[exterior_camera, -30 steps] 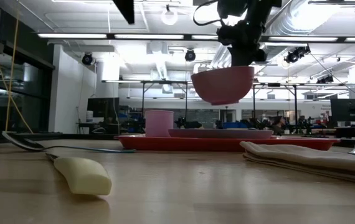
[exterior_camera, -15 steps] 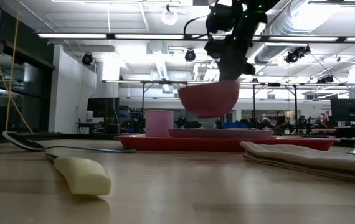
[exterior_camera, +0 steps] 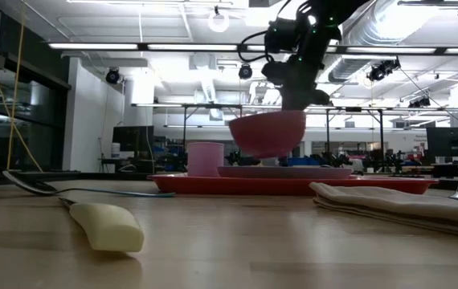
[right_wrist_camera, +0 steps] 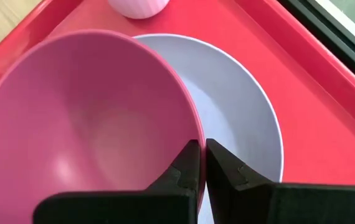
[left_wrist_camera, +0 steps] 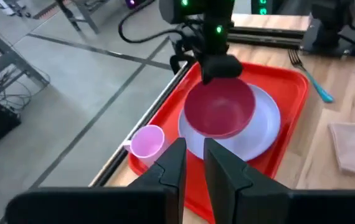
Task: Set up tray
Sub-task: Put the pink bowl on top of the purple plate on the red tray
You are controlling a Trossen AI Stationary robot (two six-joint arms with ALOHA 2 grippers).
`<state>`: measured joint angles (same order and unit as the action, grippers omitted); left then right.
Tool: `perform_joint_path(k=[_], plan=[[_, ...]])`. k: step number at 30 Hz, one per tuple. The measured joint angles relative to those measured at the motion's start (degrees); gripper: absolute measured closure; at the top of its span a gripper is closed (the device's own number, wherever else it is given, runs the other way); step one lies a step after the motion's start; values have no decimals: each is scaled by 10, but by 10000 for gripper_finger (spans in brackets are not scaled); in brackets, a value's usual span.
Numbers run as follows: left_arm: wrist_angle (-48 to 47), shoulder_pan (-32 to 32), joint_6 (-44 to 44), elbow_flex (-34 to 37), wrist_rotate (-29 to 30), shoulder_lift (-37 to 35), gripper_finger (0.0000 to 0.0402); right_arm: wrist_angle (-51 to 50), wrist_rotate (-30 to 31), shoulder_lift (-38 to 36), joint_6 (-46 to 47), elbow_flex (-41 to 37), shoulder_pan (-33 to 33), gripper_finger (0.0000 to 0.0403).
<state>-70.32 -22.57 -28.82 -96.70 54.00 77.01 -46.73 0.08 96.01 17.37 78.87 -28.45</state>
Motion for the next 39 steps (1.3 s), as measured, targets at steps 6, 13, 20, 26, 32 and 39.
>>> perform_joint_path(k=[6,13,20,26,32,39], plan=[[115,0,18,88,-17,-29,316,-9,-2,0,-3,0,-6,403],[216,1,75,178,-53,-78,316,20,-36,0,7,-42,-14,403],[237,7,77,242,-57,-122,316,71,-53,-4,32,-86,-15,403],[308,54,113,288,-129,-142,316,67,-38,-7,32,-86,-18,403],[385,109,160,345,-217,-150,316,63,-19,-7,32,-85,-19,403],[408,145,178,382,-270,-159,316,59,-19,-7,32,-85,-24,403]])
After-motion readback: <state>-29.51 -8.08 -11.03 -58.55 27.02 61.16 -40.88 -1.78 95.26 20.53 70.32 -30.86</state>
